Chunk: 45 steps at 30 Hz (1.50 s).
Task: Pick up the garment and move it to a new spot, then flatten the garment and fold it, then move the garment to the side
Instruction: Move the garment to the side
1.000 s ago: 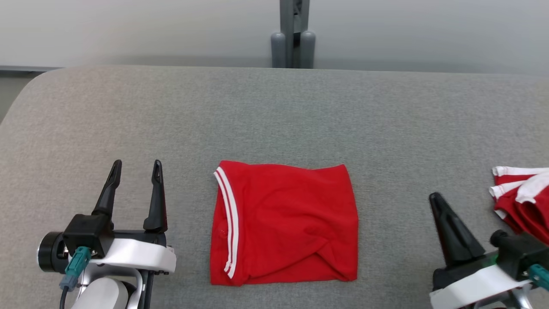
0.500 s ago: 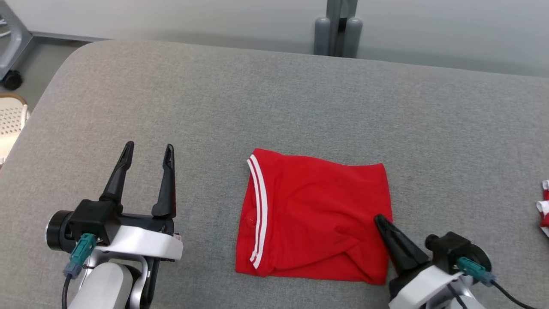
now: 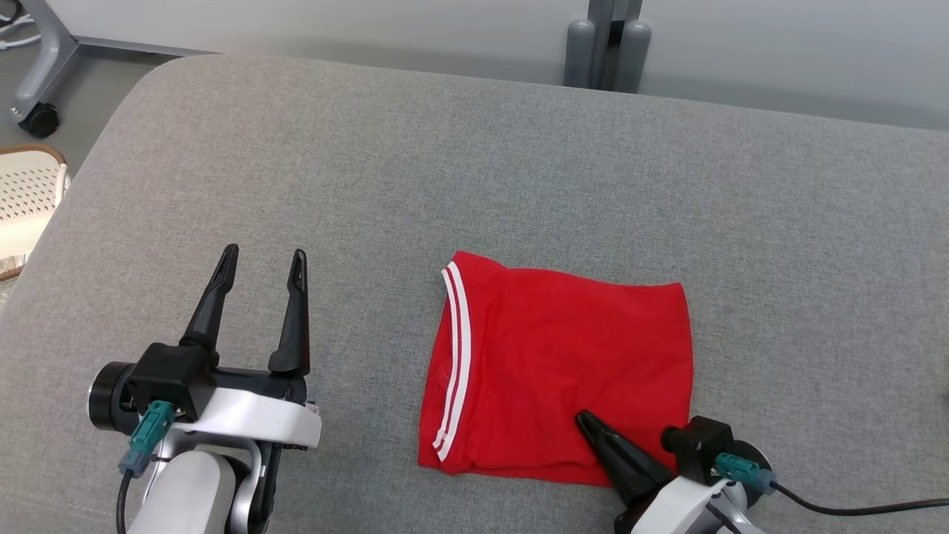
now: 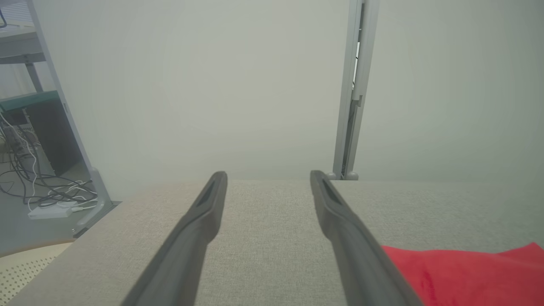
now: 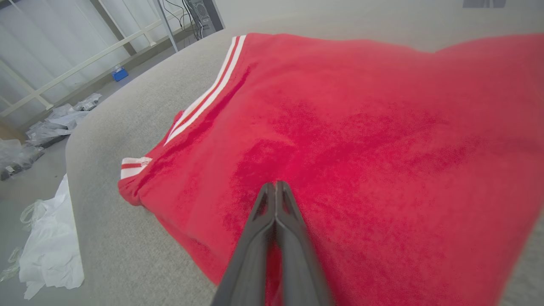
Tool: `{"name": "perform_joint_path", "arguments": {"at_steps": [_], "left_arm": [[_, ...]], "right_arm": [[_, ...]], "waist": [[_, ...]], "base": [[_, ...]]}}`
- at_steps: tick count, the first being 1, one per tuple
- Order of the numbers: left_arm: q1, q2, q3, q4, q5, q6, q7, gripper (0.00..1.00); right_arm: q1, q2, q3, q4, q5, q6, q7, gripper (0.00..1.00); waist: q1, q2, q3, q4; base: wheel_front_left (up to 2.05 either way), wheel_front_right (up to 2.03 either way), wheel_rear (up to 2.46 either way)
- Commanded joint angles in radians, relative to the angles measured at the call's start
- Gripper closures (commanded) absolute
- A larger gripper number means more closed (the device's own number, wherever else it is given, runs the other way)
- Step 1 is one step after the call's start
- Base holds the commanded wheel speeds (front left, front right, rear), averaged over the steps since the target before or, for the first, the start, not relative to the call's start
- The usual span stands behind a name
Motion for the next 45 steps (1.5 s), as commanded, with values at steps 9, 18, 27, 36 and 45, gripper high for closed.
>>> {"name": "perform_joint_path", "arguments": {"at_steps": [9, 18, 27, 36, 45], "left_arm": [[0.006, -0.026, 0.034, 0.018, 0.033, -0.034, -0.003, 0.0], [0.013, -0.031, 0.07, 0.023, 0.049, -0.039, -0.003, 0.0], [0.017, -0.032, 0.089, 0.05, 0.076, -0.052, -0.003, 0.0], [0.057, -0.013, 0.081, 0.071, 0.102, -0.048, -0.003, 0.0], [0.092, 0.002, 0.077, 0.07, 0.107, -0.03, 0.011, 0.0]], "right_arm": [[0.035, -0.028, 0.039, -0.067, 0.045, 0.0, -0.006, 1.0], [0.144, -0.061, -0.23, -0.325, -0.006, 0.0, -0.004, 1.0], [0.183, 0.034, -0.59, -0.432, -0.18, 0.0, 0.023, 1.0], [0.217, 0.106, -0.727, -0.46, -0.288, 0.0, 0.115, 0.0], [0.295, 0.122, -0.753, -0.508, -0.314, 0.0, 0.167, 0.0]], "waist": [[-0.0001, 0.0, -0.001, -0.022], [-0.0001, 0.0, -0.017, -0.082], [-0.0001, 0.0, -0.054, -0.141], [-0.0001, 0.0, -0.09, -0.177], [-0.0001, 0.0, -0.104, -0.187]], "base": [[0.0, 0.0, 0.0], [0.0, 0.0, 0.0], [0.0, 0.0, 0.0], [0.0, 0.0, 0.0], [0.0, 0.0, 0.0]]}}
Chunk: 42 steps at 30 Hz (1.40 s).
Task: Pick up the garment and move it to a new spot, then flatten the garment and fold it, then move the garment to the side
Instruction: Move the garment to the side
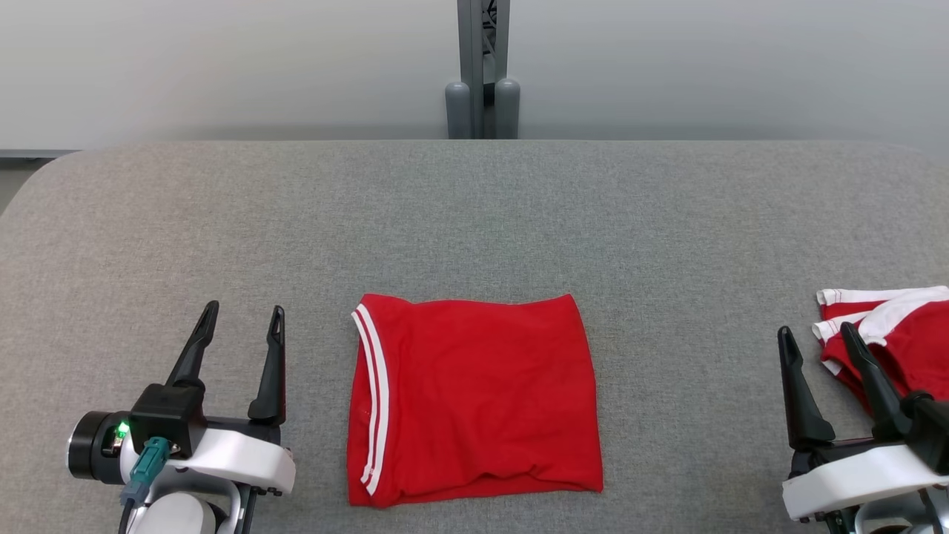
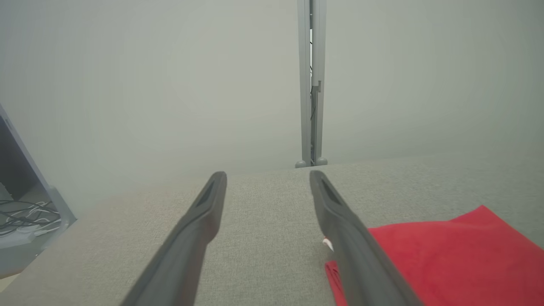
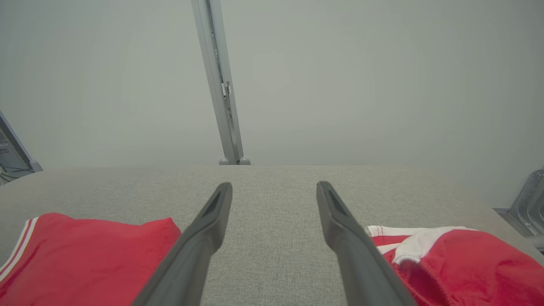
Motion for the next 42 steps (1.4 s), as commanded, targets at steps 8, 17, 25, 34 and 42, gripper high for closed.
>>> {"name": "perform_joint_path", "arguments": {"at_steps": [8, 17, 25, 34, 42], "left_arm": [[0.01, 0.01, -0.002, -0.013, -0.001, 0.013, 0.001, 0.0], [-0.019, 0.009, -0.013, -0.019, -0.005, 0.014, 0.002, 0.0], [-0.045, -0.003, -0.022, -0.014, -0.001, 0.012, -0.007, 0.0], [-0.061, -0.023, -0.021, -0.017, -0.008, 0.001, -0.013, 0.0], [-0.069, -0.038, -0.015, -0.019, 0.003, -0.004, -0.013, 0.0]], "right_arm": [[0.019, 0.003, -0.008, -0.029, -0.011, 0.0, 0.022, 0.0], [0.028, -0.009, -0.003, -0.022, -0.024, 0.0, 0.051, 0.0], [-0.004, -0.051, 0.09, 0.095, -0.012, 0.0, 0.107, 0.0], [-0.098, -0.058, 0.245, 0.329, 0.056, 0.0, 0.101, 0.0], [-0.165, -0.048, 0.336, 0.477, 0.12, 0.002, 0.137, 0.0]], "waist": [[0.0, 0.0, 0.001, -0.002], [0.0, 0.0, 0.02, 0.029], [0.0, 0.0, 0.053, 0.12], [0.0, 0.0, 0.105, 0.211], [0.0, 0.0, 0.115, 0.228]], "base": [[0.0, 0.0, 0.0], [0.0, 0.0, 0.0], [0.0, 0.0, 0.0], [0.0, 0.0, 0.0], [0.0, 0.0, 0.0]]}}
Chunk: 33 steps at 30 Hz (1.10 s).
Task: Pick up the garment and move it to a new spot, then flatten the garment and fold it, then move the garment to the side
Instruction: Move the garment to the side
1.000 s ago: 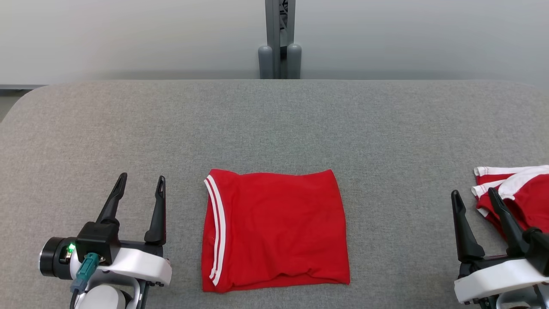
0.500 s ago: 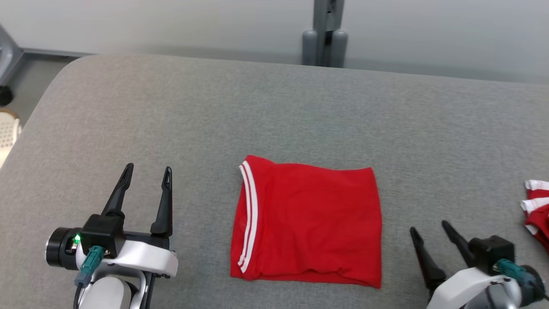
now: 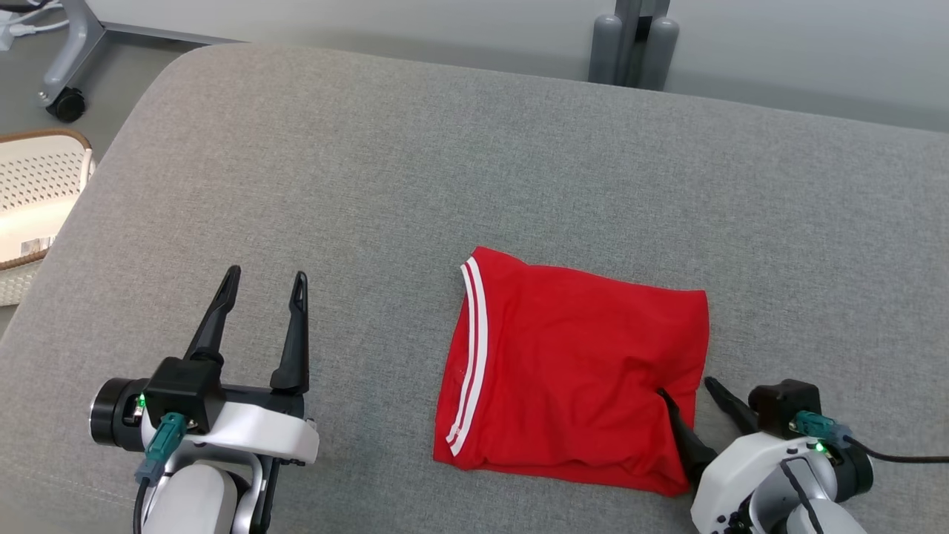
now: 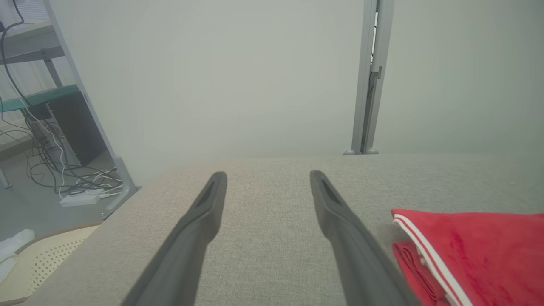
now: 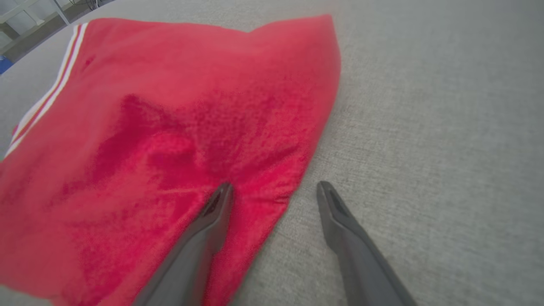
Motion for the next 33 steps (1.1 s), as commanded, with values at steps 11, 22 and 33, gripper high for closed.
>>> {"name": "perform_joint_path", "arguments": {"at_steps": [11, 22, 33], "left_arm": [[-0.003, -0.001, 0.027, -0.015, 0.022, -0.011, -0.004, 0.0], [0.0, 0.027, 0.027, -0.053, 0.039, -0.018, -0.004, 0.0], [-0.049, 0.057, 0.007, -0.085, 0.056, -0.03, 0.025, 0.0]], "right_arm": [[0.005, -0.047, 0.053, -0.01, 0.068, 0.0, -0.016, 1.0], [0.07, -0.096, -0.051, -0.156, 0.01, 0.001, -0.019, 1.0], [-0.005, -0.195, -0.087, -0.31, -0.032, 0.001, -0.008, 1.0]], "waist": [[0.0, 0.0, -0.007, -0.062], [0.0, 0.0, 0.006, -0.289], [0.0, 0.0, 0.066, -0.482]], "base": [[0.0, 0.0, 0.0], [0.0, 0.0, 0.0], [0.0, 0.0, 0.0]]}}
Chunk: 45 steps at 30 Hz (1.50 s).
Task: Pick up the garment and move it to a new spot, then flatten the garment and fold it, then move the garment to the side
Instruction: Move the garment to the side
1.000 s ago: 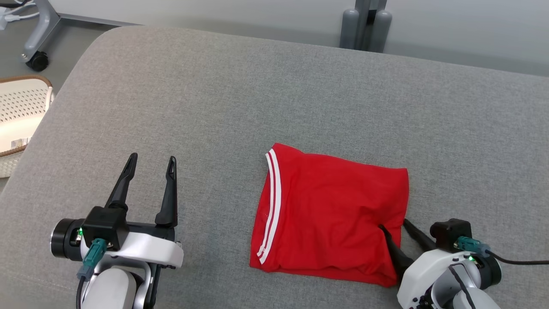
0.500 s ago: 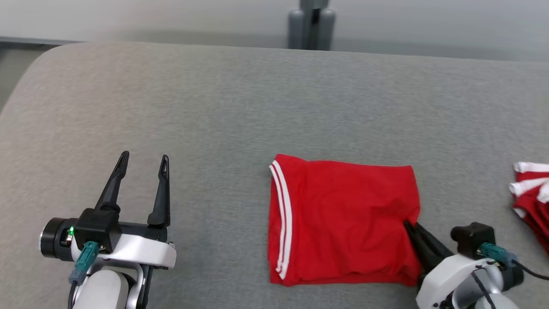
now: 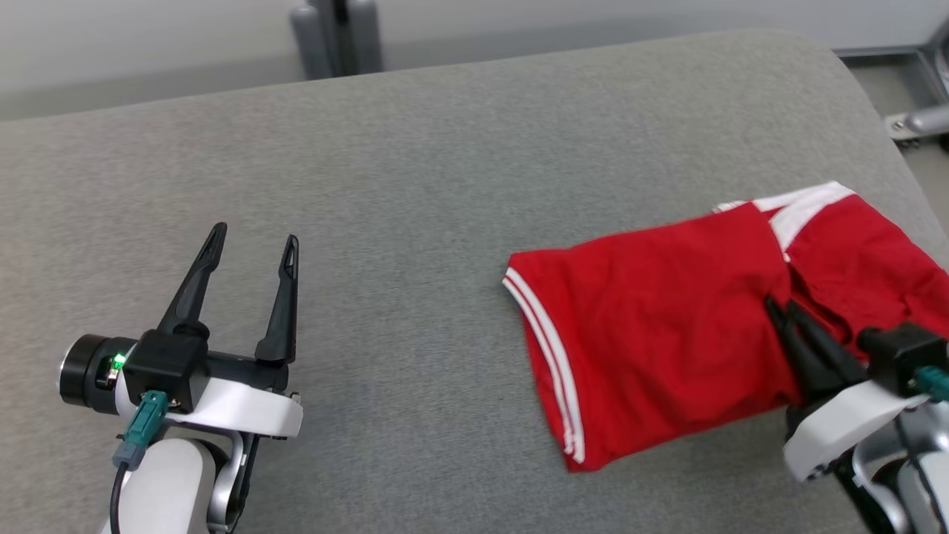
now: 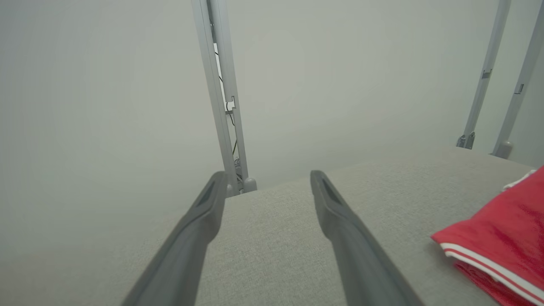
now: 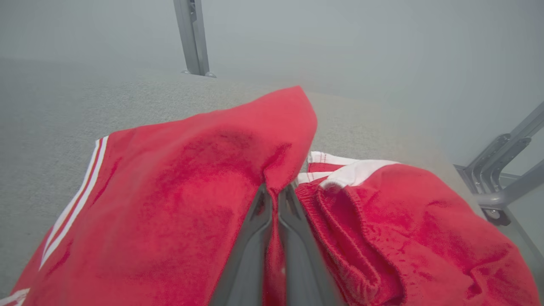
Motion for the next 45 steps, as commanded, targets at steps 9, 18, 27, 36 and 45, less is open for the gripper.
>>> {"name": "perform_joint_path", "arguments": {"at_steps": [9, 18, 27, 36, 45], "left_arm": [[-0.046, 0.018, -0.012, -0.007, 0.013, -0.006, 0.012, 0.0], [-0.081, 0.017, -0.028, -0.009, 0.015, -0.011, 0.009, 0.0], [-0.095, 0.025, -0.023, -0.001, 0.005, -0.001, 0.002, 0.0], [-0.083, 0.025, -0.023, 0.006, -0.004, 0.01, -0.007, 0.0], [-0.051, 0.016, -0.005, 0.009, -0.025, 0.033, -0.014, 0.0]], "right_arm": [[-0.157, -0.152, -0.061, -0.059, 0.01, 0.0, 0.04, 1.0], [-0.256, -0.232, -0.124, 0.118, 0.046, 0.0, 0.03, 1.0], [-0.34, -0.163, -0.243, 0.363, -0.053, 0.0, -0.053, 0.0], [-0.325, -0.082, -0.334, 0.437, -0.112, 0.0, -0.071, 0.0], [-0.218, 0.039, -0.344, 0.134, -0.082, 0.0, -0.178, 0.0]], "waist": [[0.0, 0.0, 0.075, -0.072], [0.0, 0.0, 0.123, -0.037], [0.0, 0.0, 0.156, -0.024], [0.0, 0.0, 0.133, -0.033], [0.0, 0.0, 0.07, -0.003]], "base": [[0.0, 0.0, 0.0], [0.0, 0.0, 0.0], [0.0, 0.0, 0.0], [0.0, 0.0, 0.0], [0.0, 0.0, 0.0]]}}
